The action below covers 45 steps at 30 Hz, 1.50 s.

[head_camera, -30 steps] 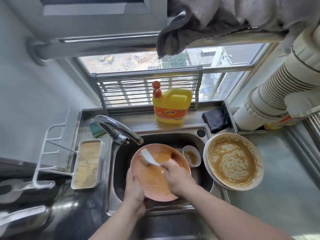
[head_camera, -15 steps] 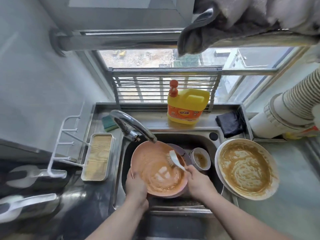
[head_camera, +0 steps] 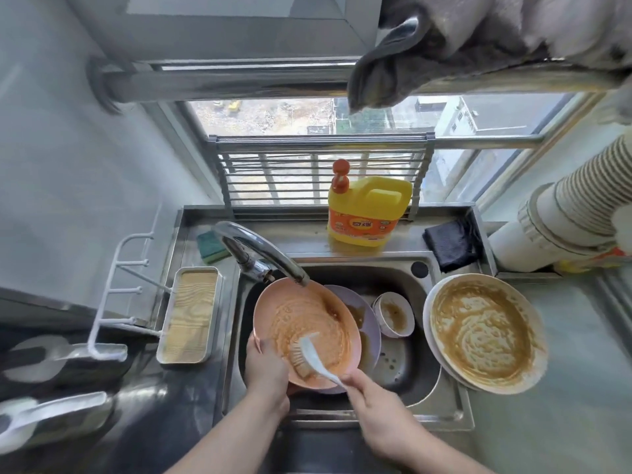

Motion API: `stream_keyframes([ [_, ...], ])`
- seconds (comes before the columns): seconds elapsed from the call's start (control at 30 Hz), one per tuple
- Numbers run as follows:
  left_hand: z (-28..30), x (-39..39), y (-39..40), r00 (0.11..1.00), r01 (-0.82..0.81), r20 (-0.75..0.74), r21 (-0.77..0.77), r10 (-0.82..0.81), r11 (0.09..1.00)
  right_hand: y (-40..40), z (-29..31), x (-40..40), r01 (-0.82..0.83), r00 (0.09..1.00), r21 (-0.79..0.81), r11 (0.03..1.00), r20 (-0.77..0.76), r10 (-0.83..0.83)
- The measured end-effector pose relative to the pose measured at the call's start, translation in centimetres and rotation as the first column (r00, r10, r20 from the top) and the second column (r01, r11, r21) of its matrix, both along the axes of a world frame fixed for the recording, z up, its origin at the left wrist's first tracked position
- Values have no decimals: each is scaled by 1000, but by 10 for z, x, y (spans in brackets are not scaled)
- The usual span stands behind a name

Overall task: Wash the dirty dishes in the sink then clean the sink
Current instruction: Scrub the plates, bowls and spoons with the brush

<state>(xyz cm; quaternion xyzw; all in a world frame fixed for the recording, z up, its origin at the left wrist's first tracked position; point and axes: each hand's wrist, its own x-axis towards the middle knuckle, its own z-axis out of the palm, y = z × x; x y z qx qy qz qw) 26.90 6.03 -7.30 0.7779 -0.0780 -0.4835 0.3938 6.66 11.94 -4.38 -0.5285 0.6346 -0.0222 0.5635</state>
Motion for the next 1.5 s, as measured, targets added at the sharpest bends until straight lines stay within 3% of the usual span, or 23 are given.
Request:
stream_keyframes([
  [0.13,3,4,2,1000,22,-1,-9,-22,1000,-44,-9,-22,159,984,-10,987,-82,-159],
  [0.23,5,10,-3,999,33,17,-7,-33,999,-8,-4,-20,79,992,64,995,-105,-72],
  [0.3,6,7,-4,992,88,91,6,-88,996,6,2,4,31,999,93,995,12,-32],
  [0.37,8,1,-3,977,156,144,2,-154,988,-13,-2,10,124,991,54,991,43,-126],
  [0.43,10,0,-2,965,198,181,-18,-192,980,-33,-6,-5,215,976,51,975,-33,-213],
  [0.5,15,0,-3,949,226,229,-22,-215,974,-22,-11,-15,192,980,68,979,-70,-188],
  [0.63,15,0,-7,944,216,254,-3,-208,976,16,-1,0,92,989,99,991,106,-103],
  [0.83,23,4,-5,926,351,169,-62,-337,934,-46,-9,-47,182,976,25,983,-130,-177],
  [0.9,28,-5,0,883,453,144,-17,-446,891,-72,-2,-29,198,975,-39,979,-94,-201],
  [1.0,30,-15,-1,818,541,233,3,-526,841,-75,8,20,193,981,-25,981,34,-192],
  [1.13,31,-1,-19,860,477,193,27,-473,878,-18,21,44,182,968,14,983,171,-182],
  [1.3,28,-7,-11,815,546,223,13,-535,837,-22,26,39,353,903,61,934,240,-357],
  [1.43,24,-18,7,738,602,360,32,-571,798,-78,17,29,619,721,257,742,189,-667],
  [1.5,26,-18,7,735,601,372,28,-567,799,-75,15,34,580,750,284,764,181,-636],
])
